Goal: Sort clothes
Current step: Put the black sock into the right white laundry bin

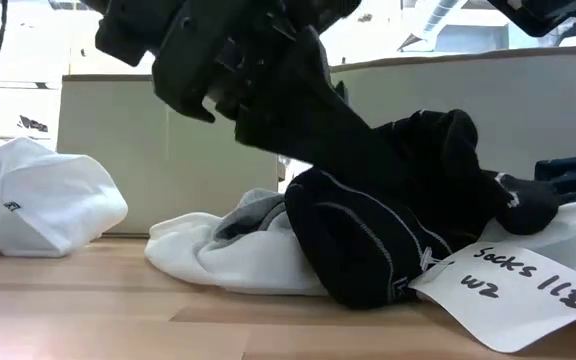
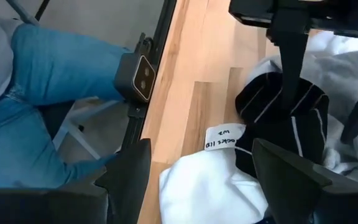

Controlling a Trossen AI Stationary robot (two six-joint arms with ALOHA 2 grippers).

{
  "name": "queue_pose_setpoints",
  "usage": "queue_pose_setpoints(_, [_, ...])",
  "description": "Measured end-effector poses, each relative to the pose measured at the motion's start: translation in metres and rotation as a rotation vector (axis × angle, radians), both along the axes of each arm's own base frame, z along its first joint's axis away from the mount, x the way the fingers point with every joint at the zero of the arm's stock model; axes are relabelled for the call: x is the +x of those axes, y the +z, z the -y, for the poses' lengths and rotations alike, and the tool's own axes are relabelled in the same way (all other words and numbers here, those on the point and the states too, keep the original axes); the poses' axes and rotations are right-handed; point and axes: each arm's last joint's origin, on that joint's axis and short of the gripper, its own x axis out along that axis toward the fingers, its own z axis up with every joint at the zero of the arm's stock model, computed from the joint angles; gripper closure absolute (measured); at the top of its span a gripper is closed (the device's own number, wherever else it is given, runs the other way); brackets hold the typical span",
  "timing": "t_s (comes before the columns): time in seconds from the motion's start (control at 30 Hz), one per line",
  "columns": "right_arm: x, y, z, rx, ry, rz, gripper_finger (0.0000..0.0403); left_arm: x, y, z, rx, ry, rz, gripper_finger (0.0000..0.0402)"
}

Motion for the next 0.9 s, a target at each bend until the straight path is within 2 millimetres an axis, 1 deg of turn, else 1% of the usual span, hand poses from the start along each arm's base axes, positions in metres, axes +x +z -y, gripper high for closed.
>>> queue_pose_setpoints(0.1, [0.0, 0.0, 0.0, 0.0, -0.001, 0.002, 0.0111, 0.001, 0.005, 0.001, 0.014, -0.014, 0.023, 0.0249])
queue_pose_setpoints(0.33, [0.0, 0.0, 0.001, -0.017, -0.019, 0.01, 0.0111, 0.0, 0.008, 0.001, 0.049, -0.059, 0.03, 0.0377])
queue_pose_setpoints(0.37, [0.0, 0.0, 0.001, -0.018, -0.02, 0.01, 0.0111, -0.001, 0.008, 0.002, 0.05, -0.075, 0.029, 0.0389])
queue_pose_setpoints(0.53, [0.001, 0.0, 0.002, -0.031, -0.036, 0.02, 0.0111, -0.001, 0.008, 0.003, 0.045, -0.094, 0.023, 0.0398])
queue_pose_setpoints(0.6, [0.001, 0.0, 0.002, -0.031, -0.053, 0.02, 0.0111, -0.002, 0.012, 0.002, 0.053, -0.098, 0.025, 0.0399])
queue_pose_setpoints(0.7, [0.002, 0.0, 0.004, -0.048, -0.092, 0.035, 0.0111, -0.005, 0.026, 0.001, 0.07, -0.094, 0.062, 0.0399])
queue_pose_setpoints(0.9, [0.003, -0.001, 0.01, -0.125, -0.176, 0.071, 0.0111, -0.018, 0.068, -0.007, 0.14, -0.077, 0.133, 0.04])
